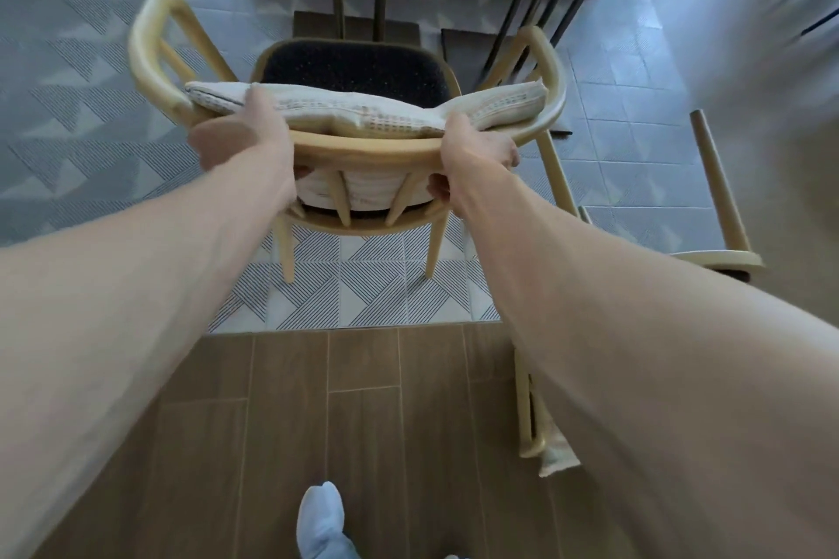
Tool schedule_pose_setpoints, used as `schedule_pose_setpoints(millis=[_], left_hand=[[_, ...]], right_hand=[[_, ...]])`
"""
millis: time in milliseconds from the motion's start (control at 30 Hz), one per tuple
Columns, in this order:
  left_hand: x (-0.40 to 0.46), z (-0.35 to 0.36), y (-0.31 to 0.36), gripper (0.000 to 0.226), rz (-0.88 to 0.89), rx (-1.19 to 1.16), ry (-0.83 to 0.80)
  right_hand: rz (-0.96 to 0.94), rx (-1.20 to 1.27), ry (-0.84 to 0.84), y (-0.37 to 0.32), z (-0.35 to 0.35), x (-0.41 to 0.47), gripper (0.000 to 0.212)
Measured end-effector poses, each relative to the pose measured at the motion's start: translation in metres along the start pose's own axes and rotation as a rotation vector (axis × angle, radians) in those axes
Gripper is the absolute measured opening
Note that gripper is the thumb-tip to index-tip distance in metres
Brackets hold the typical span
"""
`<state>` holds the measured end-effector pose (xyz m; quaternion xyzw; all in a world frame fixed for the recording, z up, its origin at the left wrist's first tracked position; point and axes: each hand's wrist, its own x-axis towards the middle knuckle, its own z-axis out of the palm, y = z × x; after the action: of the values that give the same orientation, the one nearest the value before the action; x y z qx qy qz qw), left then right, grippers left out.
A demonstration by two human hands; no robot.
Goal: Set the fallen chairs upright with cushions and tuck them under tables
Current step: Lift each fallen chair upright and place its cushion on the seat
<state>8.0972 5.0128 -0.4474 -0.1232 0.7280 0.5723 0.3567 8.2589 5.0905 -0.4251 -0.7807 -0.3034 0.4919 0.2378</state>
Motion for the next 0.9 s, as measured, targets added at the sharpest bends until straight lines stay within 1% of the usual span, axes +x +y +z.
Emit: schedule_pose_setpoints(millis=[33, 100, 133, 167, 233, 300, 367, 433, 567, 633, 700, 767, 900], left_hand=[[-0.005, -0.007, -0.003, 0.068, 0.034, -0.002, -0.027], [-0.015, -0.029, -0.022, 0.085, 0.101, 0.084, -0.189], [-0.023, -0.044, -0.036, 0.085, 0.153, 0.147, -0.265], [-0.031, -0.06, -0.055, 0.08, 0.202, 0.2, -0.319], [-0.045, -0.082, -0.095, 0.069, 0.235, 0.305, -0.408], [-0.066, -0.09, -0.139, 0.065, 0.168, 0.353, -0.476], [-0.093, -0.081, -0.182, 0.06, 0.154, 0.329, -0.508], [-0.131, -0.056, -0.222, 0.056, 0.192, 0.323, -0.529], [-0.234, 0.013, -0.305, 0.051, 0.325, 0.425, -0.638], [-0.291, 0.05, -0.348, 0.047, 0.335, 0.44, -0.67], [-0.337, 0.078, -0.386, 0.041, 0.293, 0.433, -0.701], [-0.372, 0.1, -0.421, 0.039, 0.246, 0.423, -0.723], [-0.405, 0.121, -0.483, 0.045, 0.112, 0.402, -0.677]], right_hand=[[-0.004, -0.032, -0.142, 0.003, -0.01, 0.001, 0.062], [0.038, 0.022, -0.505, 0.019, -0.04, 0.0, 0.071], [0.04, 0.065, -0.637, 0.036, -0.058, 0.004, 0.074], [0.03, 0.095, -0.713, 0.06, -0.075, 0.009, 0.074], [0.031, 0.113, -0.685, 0.119, -0.109, 0.024, 0.063], [0.053, 0.141, -0.556, 0.183, -0.15, 0.036, 0.052], [0.042, 0.167, -0.436, 0.233, -0.193, 0.051, 0.048], [-0.014, 0.192, -0.384, 0.262, -0.233, 0.063, 0.048], [-0.217, 0.127, -0.39, 0.278, -0.321, 0.076, 0.043], [-0.305, 0.109, -0.357, 0.278, -0.372, 0.084, 0.042], [-0.375, 0.108, -0.317, 0.277, -0.418, 0.094, 0.042], [-0.394, 0.084, -0.291, 0.282, -0.456, 0.109, 0.043], [-0.278, 0.032, -0.274, 0.317, -0.51, 0.144, 0.042]])
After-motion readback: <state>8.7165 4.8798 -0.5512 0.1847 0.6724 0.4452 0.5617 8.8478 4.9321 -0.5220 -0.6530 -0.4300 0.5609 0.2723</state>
